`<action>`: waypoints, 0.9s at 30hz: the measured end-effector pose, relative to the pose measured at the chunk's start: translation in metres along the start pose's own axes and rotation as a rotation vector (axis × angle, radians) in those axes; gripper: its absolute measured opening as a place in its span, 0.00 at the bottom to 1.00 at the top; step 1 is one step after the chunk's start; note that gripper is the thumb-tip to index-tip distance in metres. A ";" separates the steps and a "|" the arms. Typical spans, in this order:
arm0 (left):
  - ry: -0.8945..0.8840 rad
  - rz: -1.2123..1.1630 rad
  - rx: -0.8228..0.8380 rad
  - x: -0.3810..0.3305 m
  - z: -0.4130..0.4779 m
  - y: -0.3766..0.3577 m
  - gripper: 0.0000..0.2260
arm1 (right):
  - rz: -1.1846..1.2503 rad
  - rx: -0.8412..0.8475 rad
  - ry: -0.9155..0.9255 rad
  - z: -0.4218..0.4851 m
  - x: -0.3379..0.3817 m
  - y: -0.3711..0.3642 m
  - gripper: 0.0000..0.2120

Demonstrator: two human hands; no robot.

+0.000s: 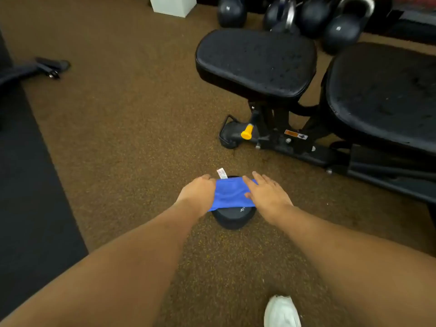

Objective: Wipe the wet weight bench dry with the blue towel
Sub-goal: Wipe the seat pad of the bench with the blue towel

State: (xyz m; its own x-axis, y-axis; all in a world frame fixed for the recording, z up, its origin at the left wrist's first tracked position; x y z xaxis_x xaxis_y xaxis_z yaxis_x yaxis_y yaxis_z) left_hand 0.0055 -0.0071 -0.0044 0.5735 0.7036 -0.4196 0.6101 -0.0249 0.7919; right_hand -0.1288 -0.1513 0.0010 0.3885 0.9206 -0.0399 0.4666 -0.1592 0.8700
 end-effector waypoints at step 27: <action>0.093 -0.629 -0.094 -0.019 0.024 0.120 0.09 | 0.651 -0.003 -0.006 0.021 -0.044 0.120 0.06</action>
State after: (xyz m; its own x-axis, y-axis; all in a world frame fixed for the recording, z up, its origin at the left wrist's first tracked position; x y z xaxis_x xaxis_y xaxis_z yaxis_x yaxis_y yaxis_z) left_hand 0.0812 -0.0405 0.0882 0.0691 0.6222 -0.7798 0.7617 0.4718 0.4440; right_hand -0.0733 -0.2188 0.0969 0.5959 0.6338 0.4931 0.1317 -0.6829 0.7185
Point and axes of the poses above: each hand's wrist, its own z-axis towards the middle knuckle, its own y-axis out of the back of the hand, x = y × z, the point moved 1 cm from there along z, towards the middle knuckle, and after that the axes turned 14 degrees about -z, right-handed, at the moved point
